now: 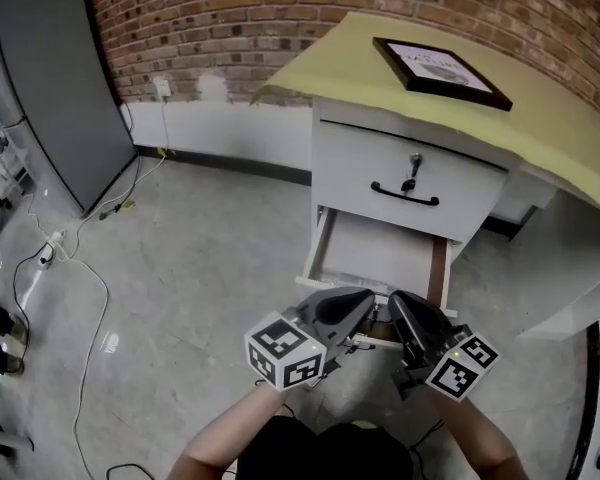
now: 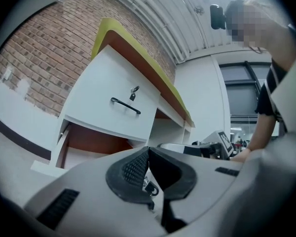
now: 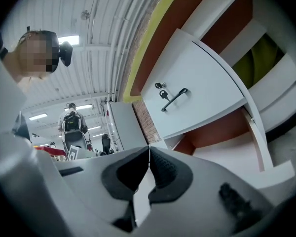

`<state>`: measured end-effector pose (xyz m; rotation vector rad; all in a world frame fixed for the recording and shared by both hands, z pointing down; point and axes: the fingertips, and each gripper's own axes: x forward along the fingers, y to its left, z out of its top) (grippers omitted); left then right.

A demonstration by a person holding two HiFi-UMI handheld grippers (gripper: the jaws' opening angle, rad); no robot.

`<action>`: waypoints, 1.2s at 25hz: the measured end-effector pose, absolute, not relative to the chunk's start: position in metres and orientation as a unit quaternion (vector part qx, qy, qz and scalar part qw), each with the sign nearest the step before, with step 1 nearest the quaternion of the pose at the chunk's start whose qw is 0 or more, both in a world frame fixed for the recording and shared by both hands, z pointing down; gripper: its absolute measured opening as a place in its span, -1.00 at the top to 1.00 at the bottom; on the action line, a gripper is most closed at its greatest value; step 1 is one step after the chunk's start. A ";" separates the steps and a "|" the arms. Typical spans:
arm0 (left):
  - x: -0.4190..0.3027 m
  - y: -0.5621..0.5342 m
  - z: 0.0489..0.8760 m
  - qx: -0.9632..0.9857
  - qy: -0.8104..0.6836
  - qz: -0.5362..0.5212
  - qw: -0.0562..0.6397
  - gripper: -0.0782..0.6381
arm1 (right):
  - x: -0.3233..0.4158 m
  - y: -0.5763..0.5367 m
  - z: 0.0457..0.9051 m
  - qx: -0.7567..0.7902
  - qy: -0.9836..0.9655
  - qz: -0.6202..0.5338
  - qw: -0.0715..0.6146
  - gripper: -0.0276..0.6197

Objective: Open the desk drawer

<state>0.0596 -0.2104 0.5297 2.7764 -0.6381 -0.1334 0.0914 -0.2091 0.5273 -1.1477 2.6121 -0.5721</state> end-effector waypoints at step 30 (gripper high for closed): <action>0.055 -0.261 0.421 0.893 -0.288 -0.106 0.329 0.75 | 0.094 -0.244 0.420 -0.459 0.786 -0.351 0.222 0.86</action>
